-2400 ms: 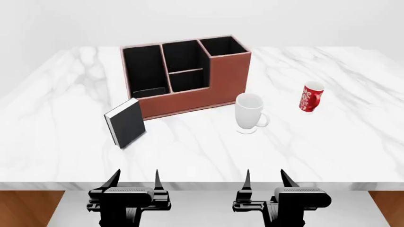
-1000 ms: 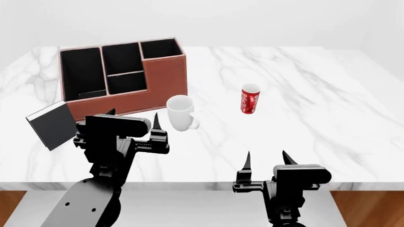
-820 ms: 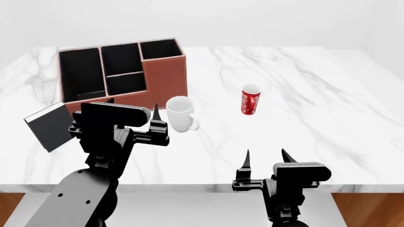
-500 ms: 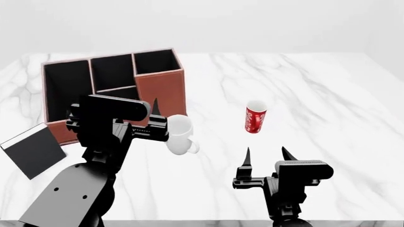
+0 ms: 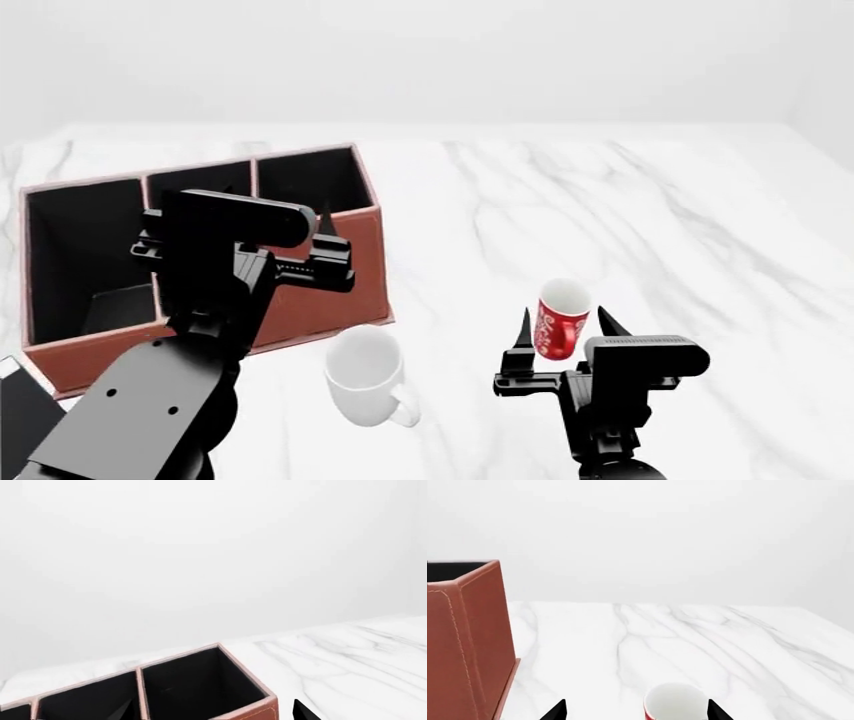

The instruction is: Pick up the red mug and place it to the right of the caddy.

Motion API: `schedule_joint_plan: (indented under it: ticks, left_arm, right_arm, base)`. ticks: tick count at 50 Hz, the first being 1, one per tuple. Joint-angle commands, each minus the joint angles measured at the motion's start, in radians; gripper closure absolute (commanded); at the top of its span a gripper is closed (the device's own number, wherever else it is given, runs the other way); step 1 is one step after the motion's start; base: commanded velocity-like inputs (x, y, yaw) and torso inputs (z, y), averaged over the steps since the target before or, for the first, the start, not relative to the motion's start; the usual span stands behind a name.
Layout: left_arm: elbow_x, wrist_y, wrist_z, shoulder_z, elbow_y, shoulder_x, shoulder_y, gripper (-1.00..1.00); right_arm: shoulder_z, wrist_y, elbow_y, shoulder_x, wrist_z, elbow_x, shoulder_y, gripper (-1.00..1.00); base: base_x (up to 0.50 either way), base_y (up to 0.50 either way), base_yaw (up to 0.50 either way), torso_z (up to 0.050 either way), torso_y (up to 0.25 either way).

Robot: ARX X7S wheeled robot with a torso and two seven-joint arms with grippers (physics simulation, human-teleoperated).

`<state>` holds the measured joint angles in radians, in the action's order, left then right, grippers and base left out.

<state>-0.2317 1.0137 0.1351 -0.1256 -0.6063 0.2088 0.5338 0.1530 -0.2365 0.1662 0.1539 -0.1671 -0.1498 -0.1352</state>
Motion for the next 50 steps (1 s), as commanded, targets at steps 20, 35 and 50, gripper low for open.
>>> schedule_joint_plan:
  ticks: [20,35,50]
  left_arm:
    - [-0.016,-0.006,0.012,0.002,0.001,0.010,-0.003,-1.00]
    - [-0.024,-0.009,0.017,0.005,-0.002,0.015,-0.012,-1.00]
    - [-0.030,-0.020,0.022,0.005,0.005,0.019,-0.018,-1.00]
  right_arm:
    - [0.021,0.015,-0.020,0.015,-0.019,-0.012,-0.002,-1.00]
    - [-0.005,0.059,0.056,0.054,-0.055,-0.016,0.121,-1.00]
    - [-0.071,0.152,0.041,0.093,-0.054,-0.059,0.274,-1.00]
  base:
    - [0.28,0.00,0.00,0.000,0.001]
    - [0.00,0.00,0.00,0.000,0.000]
    - [0.00,0.00,0.00,0.000,0.000]
